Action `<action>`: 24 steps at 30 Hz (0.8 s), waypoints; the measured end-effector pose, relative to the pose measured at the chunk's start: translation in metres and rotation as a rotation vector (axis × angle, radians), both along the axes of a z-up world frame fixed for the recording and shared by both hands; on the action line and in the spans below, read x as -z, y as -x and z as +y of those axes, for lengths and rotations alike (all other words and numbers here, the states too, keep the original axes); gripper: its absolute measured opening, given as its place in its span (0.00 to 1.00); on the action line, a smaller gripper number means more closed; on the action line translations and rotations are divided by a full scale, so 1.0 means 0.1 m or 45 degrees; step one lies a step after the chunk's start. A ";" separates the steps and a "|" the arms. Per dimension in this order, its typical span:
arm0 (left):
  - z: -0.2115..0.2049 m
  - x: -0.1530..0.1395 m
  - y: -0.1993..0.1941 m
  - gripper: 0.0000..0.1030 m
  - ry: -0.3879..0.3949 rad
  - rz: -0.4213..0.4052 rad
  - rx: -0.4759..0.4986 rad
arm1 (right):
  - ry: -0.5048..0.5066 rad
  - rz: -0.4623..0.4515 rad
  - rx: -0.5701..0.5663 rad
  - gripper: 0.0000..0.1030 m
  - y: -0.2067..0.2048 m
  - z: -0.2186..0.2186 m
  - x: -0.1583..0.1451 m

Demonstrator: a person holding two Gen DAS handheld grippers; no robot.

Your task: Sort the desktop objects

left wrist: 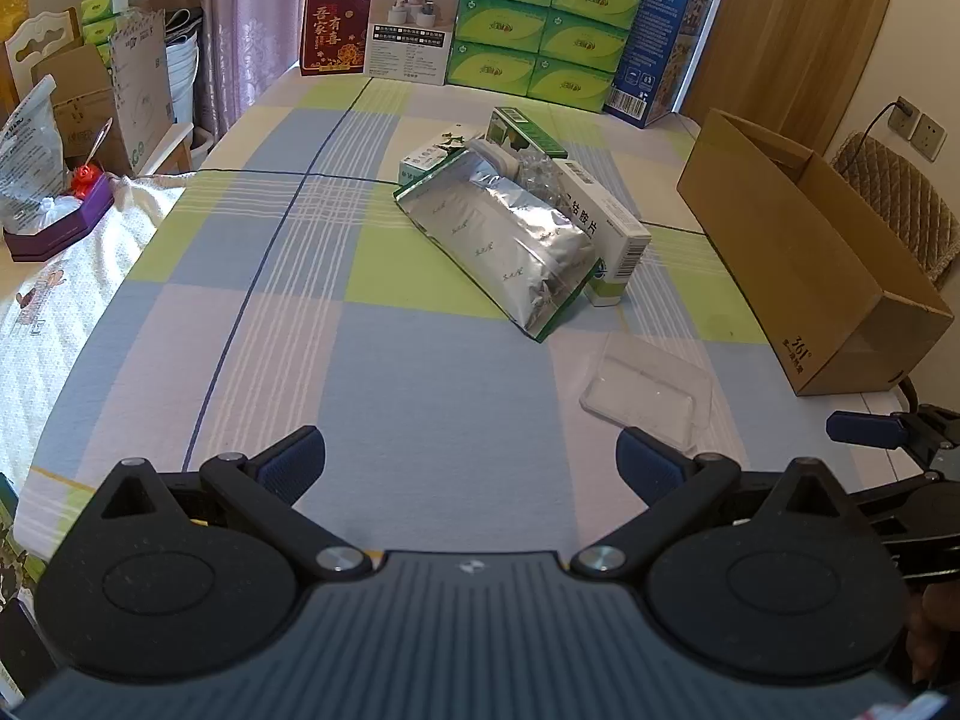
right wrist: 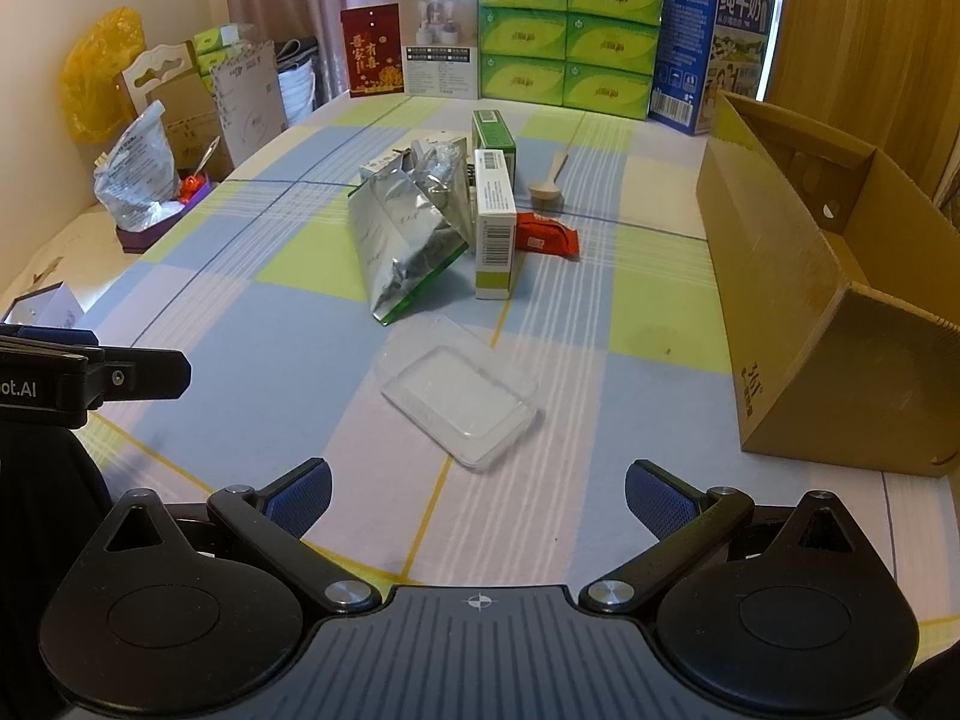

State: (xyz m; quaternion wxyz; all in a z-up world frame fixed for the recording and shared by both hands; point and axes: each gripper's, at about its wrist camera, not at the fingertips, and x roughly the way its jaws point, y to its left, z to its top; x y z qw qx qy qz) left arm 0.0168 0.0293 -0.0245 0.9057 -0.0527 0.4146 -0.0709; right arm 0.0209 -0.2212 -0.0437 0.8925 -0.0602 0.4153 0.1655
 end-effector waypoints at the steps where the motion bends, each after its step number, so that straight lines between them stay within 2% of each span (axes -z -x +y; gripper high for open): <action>1: 0.00 0.00 0.00 0.99 0.000 0.000 0.000 | -0.001 0.000 0.000 0.98 0.00 0.00 0.00; 24: 0.00 0.02 0.01 0.99 -0.010 0.003 -0.002 | 0.002 0.005 0.000 0.98 0.00 -0.02 0.03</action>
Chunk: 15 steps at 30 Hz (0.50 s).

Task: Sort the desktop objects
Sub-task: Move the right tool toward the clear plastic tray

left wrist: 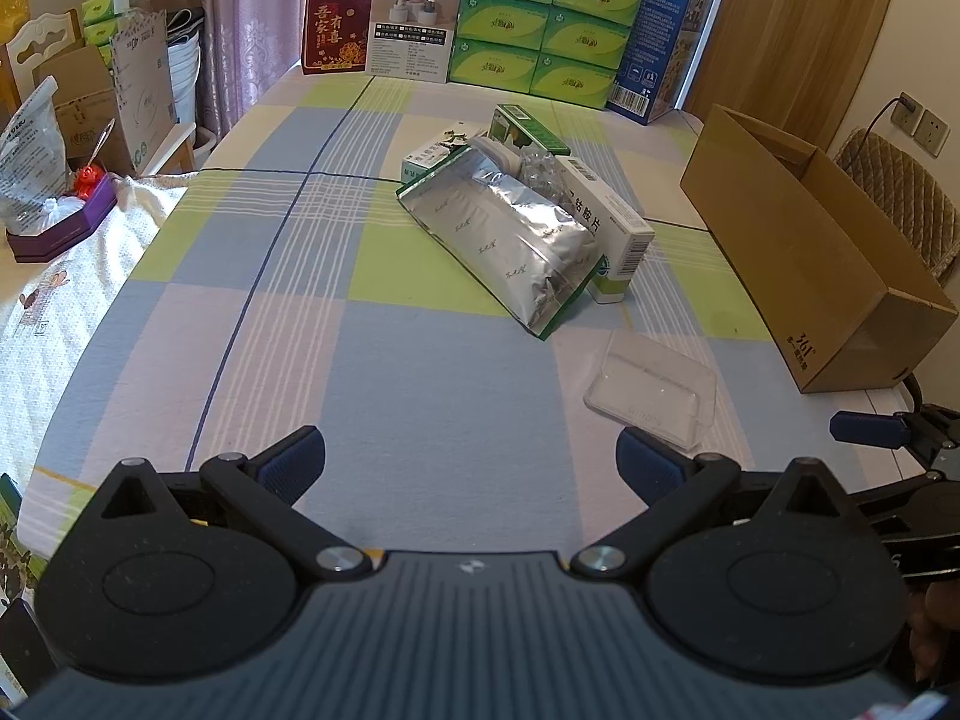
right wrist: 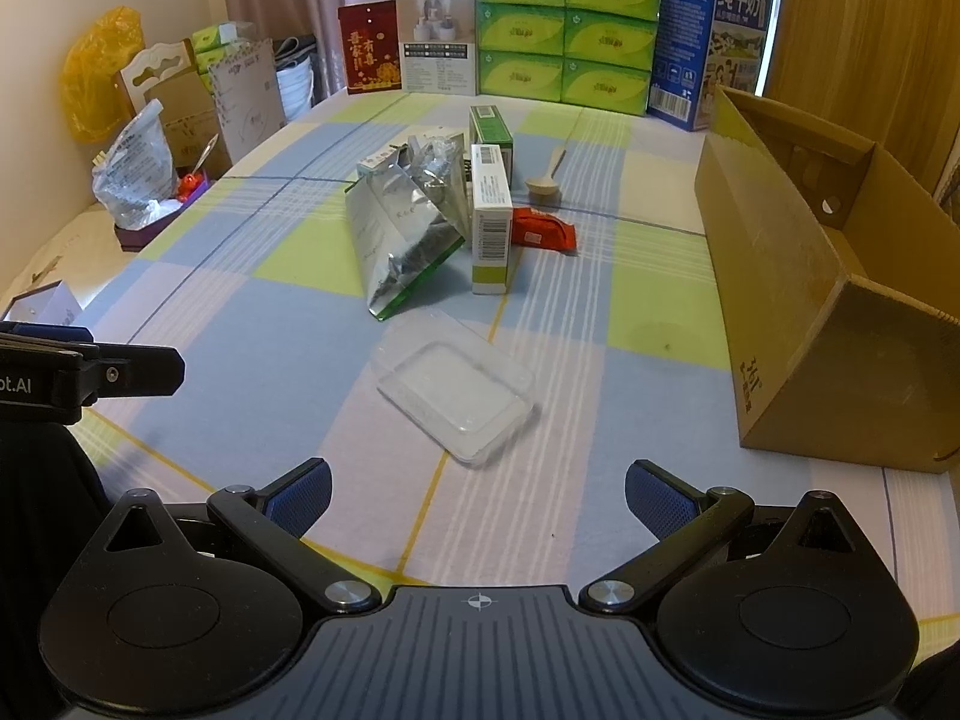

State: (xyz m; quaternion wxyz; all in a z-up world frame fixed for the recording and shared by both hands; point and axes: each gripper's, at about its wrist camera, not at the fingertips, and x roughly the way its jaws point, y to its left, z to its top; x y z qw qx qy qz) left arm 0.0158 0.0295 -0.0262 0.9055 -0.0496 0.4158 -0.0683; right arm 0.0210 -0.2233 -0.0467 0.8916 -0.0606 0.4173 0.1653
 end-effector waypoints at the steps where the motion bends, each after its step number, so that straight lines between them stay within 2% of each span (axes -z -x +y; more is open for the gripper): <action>1: 0.00 0.00 0.00 0.99 0.000 0.000 0.000 | 0.001 0.000 0.000 0.98 0.00 0.00 0.00; 15: 0.00 0.00 0.00 0.99 -0.001 0.005 -0.004 | 0.012 0.014 0.001 0.98 -0.02 -0.01 0.03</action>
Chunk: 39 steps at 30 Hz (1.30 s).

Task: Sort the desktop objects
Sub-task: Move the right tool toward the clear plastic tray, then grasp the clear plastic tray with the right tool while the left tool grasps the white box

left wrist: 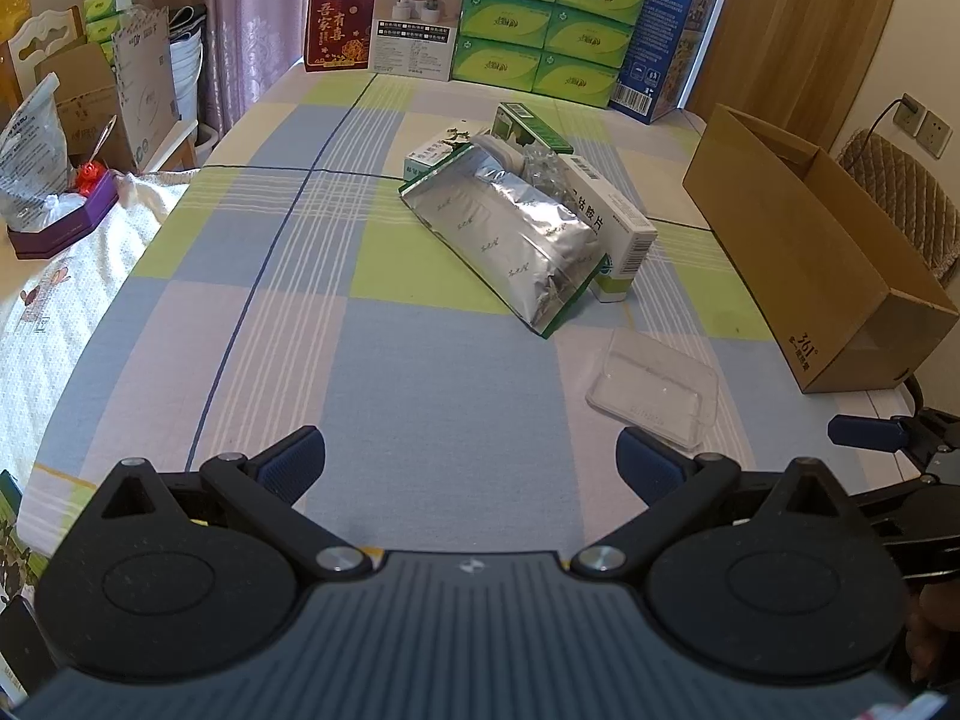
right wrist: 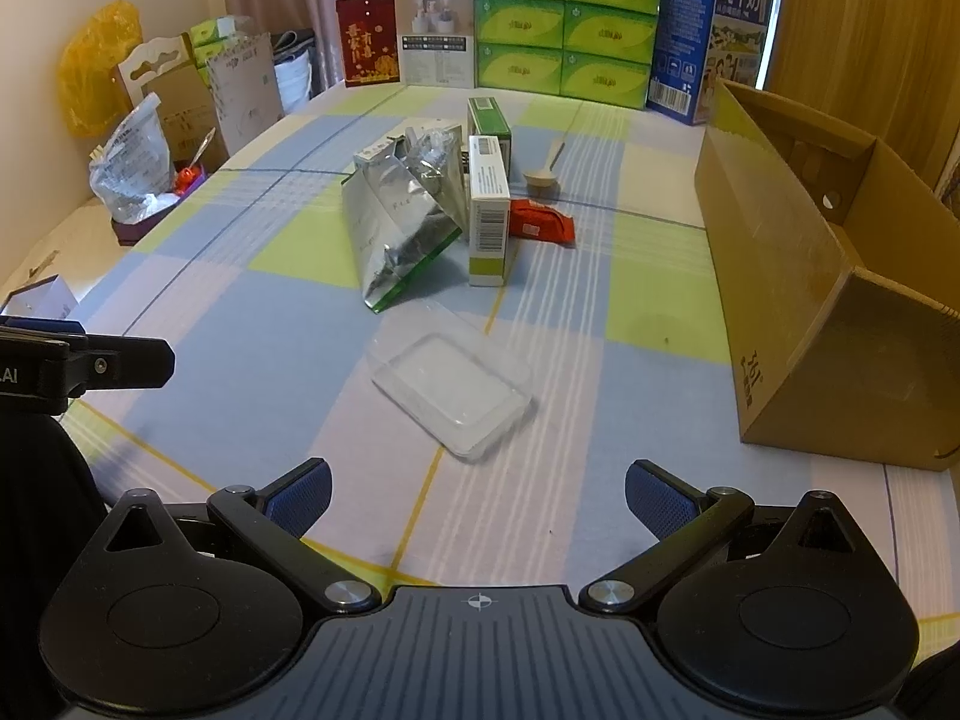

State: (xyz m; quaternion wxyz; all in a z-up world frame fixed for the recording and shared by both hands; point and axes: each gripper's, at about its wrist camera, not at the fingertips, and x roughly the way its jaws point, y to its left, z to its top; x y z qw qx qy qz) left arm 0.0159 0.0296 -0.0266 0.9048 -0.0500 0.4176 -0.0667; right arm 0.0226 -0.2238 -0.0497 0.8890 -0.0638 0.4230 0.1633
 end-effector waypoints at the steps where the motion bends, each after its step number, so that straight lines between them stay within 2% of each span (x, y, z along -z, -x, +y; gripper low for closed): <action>1: 0.00 0.00 0.00 0.99 0.000 0.001 -0.001 | 0.000 0.001 -0.001 0.98 0.00 0.00 0.00; 14: -0.02 -0.01 -0.03 0.99 -0.020 0.024 -0.012 | 0.000 0.012 -0.007 0.98 -0.05 -0.02 0.05; 18: 0.03 -0.01 -0.06 0.99 0.004 0.048 -0.037 | 0.008 0.010 -0.020 0.98 -0.11 -0.04 0.07; 22: 0.02 0.00 -0.09 0.99 -0.014 0.079 -0.036 | 0.007 -0.002 -0.043 0.98 -0.18 -0.05 0.06; 32: -0.05 0.04 -0.16 0.99 -0.080 0.136 0.005 | 0.040 -0.045 -0.300 0.98 -0.31 0.11 0.12; 39: -0.04 -0.02 -0.27 0.99 -0.120 0.110 0.009 | 0.136 -0.135 -0.505 0.98 -0.47 0.22 0.26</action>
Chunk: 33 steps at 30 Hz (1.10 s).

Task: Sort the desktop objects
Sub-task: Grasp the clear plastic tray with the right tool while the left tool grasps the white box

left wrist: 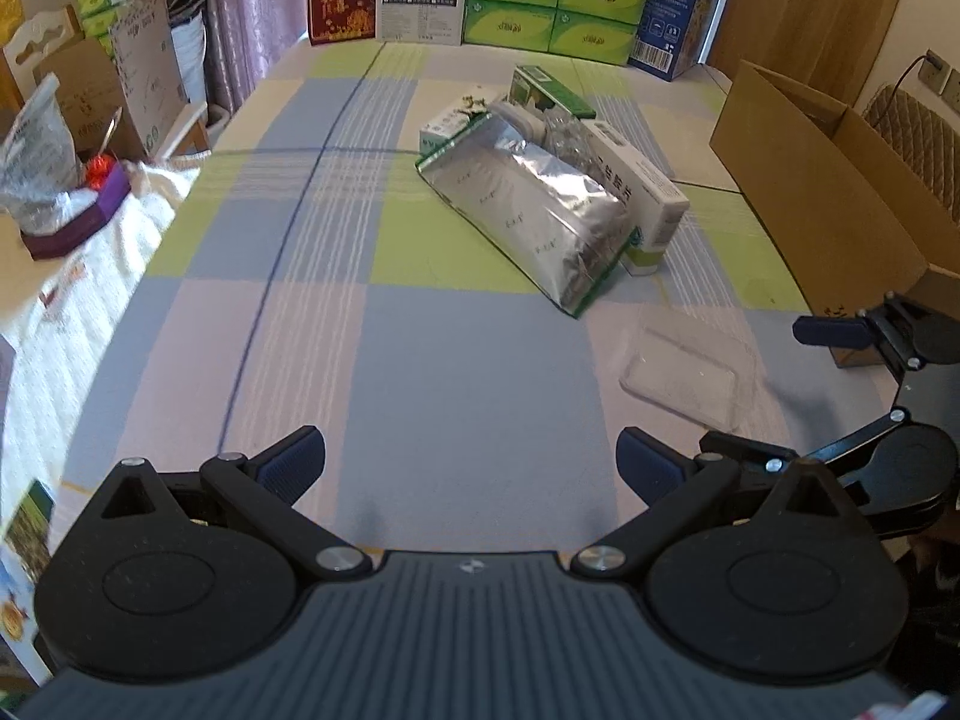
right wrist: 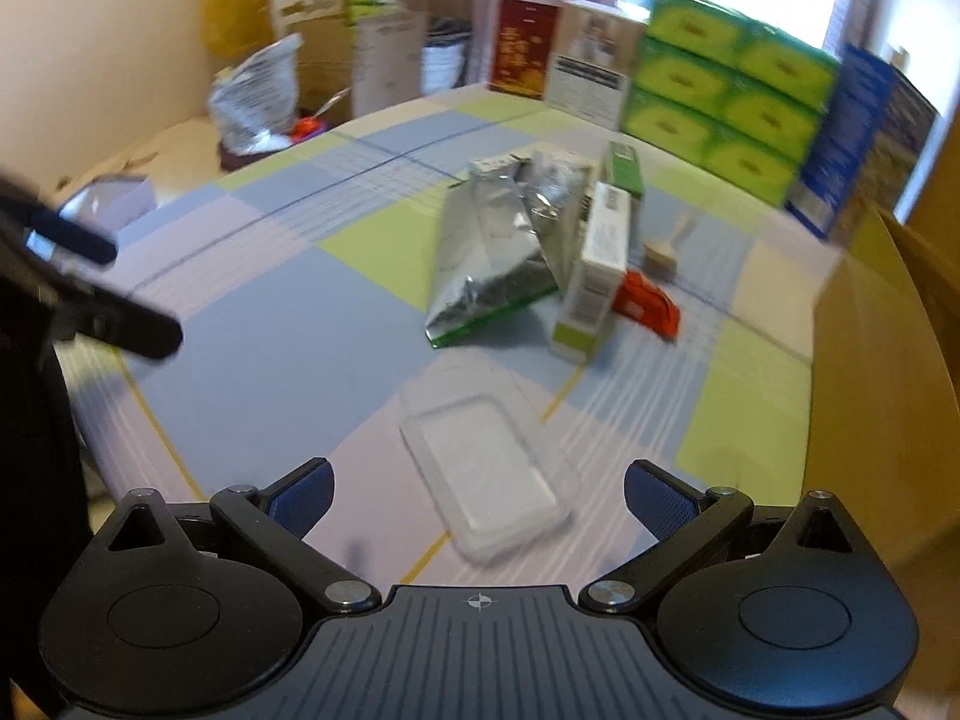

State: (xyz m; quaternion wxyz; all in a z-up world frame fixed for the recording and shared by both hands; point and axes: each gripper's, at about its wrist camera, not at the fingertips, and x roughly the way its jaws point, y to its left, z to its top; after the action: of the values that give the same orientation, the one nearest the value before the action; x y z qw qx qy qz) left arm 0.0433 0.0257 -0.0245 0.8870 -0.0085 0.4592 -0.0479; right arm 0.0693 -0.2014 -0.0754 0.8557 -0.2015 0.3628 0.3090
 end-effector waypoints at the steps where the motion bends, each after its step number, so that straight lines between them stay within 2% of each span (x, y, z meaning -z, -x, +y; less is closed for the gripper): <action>1: 0.01 0.00 -0.03 0.99 -0.004 -0.002 0.003 | 0.014 0.002 -0.023 0.97 -0.03 0.01 0.03; 3: 0.02 -0.01 -0.11 0.99 0.002 -0.002 0.005 | 0.037 0.024 -0.063 0.87 -0.11 0.04 0.11; 6: 0.02 -0.02 -0.23 0.99 0.008 -0.006 0.018 | 0.068 0.064 -0.086 0.82 -0.25 0.04 0.20; 7: 0.01 -0.03 -0.28 0.99 0.005 -0.007 0.023 | 0.066 0.078 -0.085 0.80 -0.30 0.03 0.23; 11: -0.01 -0.01 -0.45 0.99 0.003 -0.005 0.039 | 0.054 0.156 -0.075 0.60 -0.45 -0.02 0.30; 14: -0.03 0.02 -0.58 0.99 0.008 0.003 0.042 | 0.022 0.175 -0.075 0.53 -0.47 -0.04 0.31; 20: -0.05 0.08 -0.81 0.99 0.040 0.027 0.038 | -0.009 0.143 -0.002 0.52 -0.45 -0.11 0.25; 27: -0.27 0.05 -1.04 0.98 0.077 0.006 0.103 | -0.064 0.110 0.294 0.52 -0.59 -0.37 0.12; 33: -0.70 -0.01 -1.29 0.89 0.132 -0.032 0.209 | -0.061 0.079 0.392 0.52 -0.69 -0.53 0.11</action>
State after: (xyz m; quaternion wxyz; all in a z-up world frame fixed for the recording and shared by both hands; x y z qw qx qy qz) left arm 0.1722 -0.0444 -0.0237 0.8843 -0.0160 0.4439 -0.1442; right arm 0.1379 -0.2541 -0.0861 0.8860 -0.1135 0.4081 0.1888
